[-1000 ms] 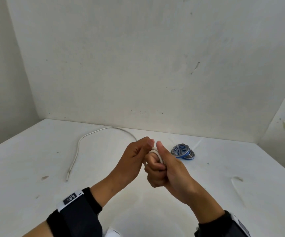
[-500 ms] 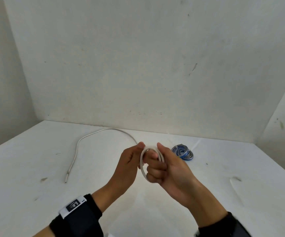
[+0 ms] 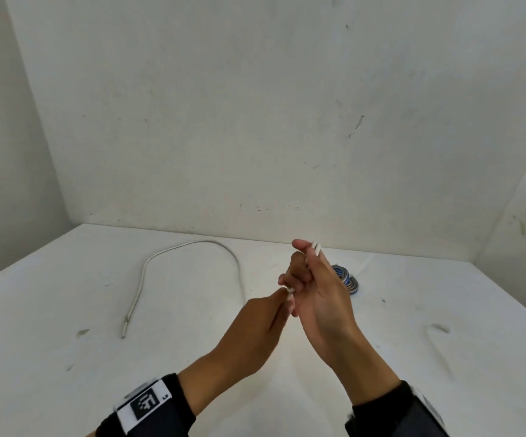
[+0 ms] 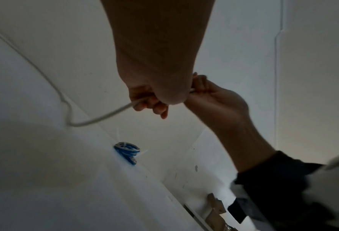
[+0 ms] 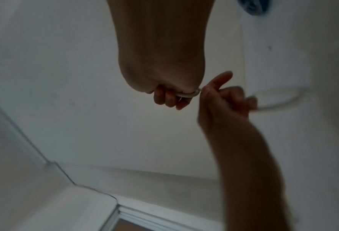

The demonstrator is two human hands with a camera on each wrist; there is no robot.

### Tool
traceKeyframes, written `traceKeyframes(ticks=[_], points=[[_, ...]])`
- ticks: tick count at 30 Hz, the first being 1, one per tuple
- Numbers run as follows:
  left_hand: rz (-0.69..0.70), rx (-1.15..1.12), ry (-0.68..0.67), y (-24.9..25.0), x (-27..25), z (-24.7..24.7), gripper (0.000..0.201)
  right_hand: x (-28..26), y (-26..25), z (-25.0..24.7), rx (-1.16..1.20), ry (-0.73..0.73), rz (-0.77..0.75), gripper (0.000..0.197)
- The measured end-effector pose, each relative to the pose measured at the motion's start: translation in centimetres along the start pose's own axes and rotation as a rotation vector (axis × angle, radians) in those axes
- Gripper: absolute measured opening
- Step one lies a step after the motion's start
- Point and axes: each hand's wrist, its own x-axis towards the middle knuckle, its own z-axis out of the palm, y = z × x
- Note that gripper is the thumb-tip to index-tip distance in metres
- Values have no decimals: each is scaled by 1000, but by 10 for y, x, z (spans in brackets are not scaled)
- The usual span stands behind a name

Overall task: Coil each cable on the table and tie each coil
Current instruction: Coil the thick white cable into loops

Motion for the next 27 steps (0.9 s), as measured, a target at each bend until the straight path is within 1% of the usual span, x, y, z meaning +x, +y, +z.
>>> traceKeyframes(ticks=[2,5,6,8,11,12,14,17,19,20,22,24,27], points=[[-21,82,-76,3,0,2,28,1,2,-3,-247,20,-114,27],[-114,42,-188,-1,-2,-1,30,4,6,-9,-584,13,-268,29],[-127,40,-196,-3,-2,-5,30,6,7,-13,-675,5,-306,28],[-106,96,-141,-5,0,-15,27,6,11,-21,-835,-24,-371,25],[31,268,45,1,3,-27,13,5,21,-30,-1027,-109,-385,27],[75,317,96,4,3,-28,8,4,24,-30,-1044,-135,-372,29],[117,357,150,8,4,-29,3,3,29,-29,-1021,-144,-351,31],[168,347,159,7,4,-31,6,4,28,-27,-999,-133,-337,40],[213,335,155,5,4,-34,7,3,25,-28,-1000,-204,-255,49],[227,324,165,4,5,-36,7,1,24,-29,-992,-245,-212,50],[233,294,189,1,10,-41,8,-6,24,-28,-969,-290,-169,46],[236,264,222,-4,19,-47,18,-15,27,-24,-921,-314,-143,42],[225,199,229,-7,27,-49,27,-23,26,-17,-733,-349,-57,41]])
